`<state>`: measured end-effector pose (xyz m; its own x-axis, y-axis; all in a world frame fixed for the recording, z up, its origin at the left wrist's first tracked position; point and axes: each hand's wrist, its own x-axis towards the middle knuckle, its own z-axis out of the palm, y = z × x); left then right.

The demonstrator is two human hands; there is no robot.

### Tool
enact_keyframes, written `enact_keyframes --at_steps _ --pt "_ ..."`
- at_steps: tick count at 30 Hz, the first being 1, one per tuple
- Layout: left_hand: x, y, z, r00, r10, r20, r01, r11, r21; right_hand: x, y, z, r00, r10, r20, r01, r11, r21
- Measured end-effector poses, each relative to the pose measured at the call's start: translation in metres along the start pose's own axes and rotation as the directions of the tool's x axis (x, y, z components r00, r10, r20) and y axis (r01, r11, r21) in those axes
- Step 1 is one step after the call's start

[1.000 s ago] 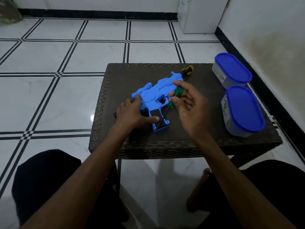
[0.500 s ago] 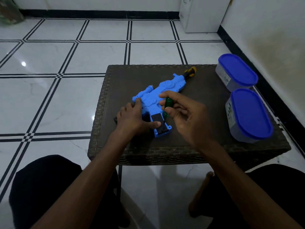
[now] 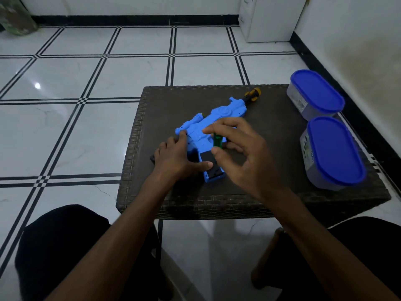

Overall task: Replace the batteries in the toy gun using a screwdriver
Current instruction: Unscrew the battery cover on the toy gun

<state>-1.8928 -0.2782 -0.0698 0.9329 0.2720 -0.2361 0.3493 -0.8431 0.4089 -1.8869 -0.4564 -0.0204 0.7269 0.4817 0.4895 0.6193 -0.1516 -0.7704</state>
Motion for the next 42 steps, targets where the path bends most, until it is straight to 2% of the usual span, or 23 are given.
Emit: enact_keyframes --at_steps 5,8,11,17,21,26,31,36,42 --pt "0.000 -0.001 0.001 1.000 0.008 0.001 -0.008 1.000 0.000 0.002 0.001 0.002 0.993 -0.037 -0.109 0.029 0.997 -0.071" --pt "0.001 -0.002 0.002 1.000 0.011 -0.002 -0.011 1.000 -0.004 0.006 -0.001 -0.001 0.999 -0.035 -0.022 0.035 0.999 0.004" --pt "0.000 -0.001 0.002 1.000 0.011 -0.002 -0.011 1.000 0.002 0.008 -0.004 -0.004 0.998 0.029 0.050 -0.034 0.995 0.090" --pt "0.003 -0.004 0.004 1.000 0.015 -0.019 -0.015 1.000 -0.014 0.010 0.007 -0.003 0.999 0.021 0.041 -0.023 0.998 0.055" --pt "0.004 -0.006 0.006 1.000 0.018 -0.016 -0.018 1.000 -0.013 0.013 0.011 0.004 0.998 0.028 -0.060 -0.023 0.997 0.067" --pt "0.004 -0.007 0.007 1.000 0.026 -0.018 -0.026 1.000 -0.014 0.011 0.004 0.010 0.999 0.029 -0.016 -0.026 0.990 0.136" --pt "0.001 -0.008 0.004 0.999 0.038 0.011 -0.038 0.999 -0.002 0.006 0.003 0.011 0.998 -0.003 -0.055 0.012 0.987 0.160" --pt "-0.002 -0.003 0.002 0.998 0.027 0.057 -0.028 0.999 0.019 0.001 0.000 0.008 0.992 0.124 -0.027 -0.109 0.940 0.325" --pt "0.000 0.001 -0.001 0.998 -0.004 0.070 0.003 1.000 0.011 -0.001 0.000 0.007 0.999 0.026 -0.047 -0.018 0.985 0.173"
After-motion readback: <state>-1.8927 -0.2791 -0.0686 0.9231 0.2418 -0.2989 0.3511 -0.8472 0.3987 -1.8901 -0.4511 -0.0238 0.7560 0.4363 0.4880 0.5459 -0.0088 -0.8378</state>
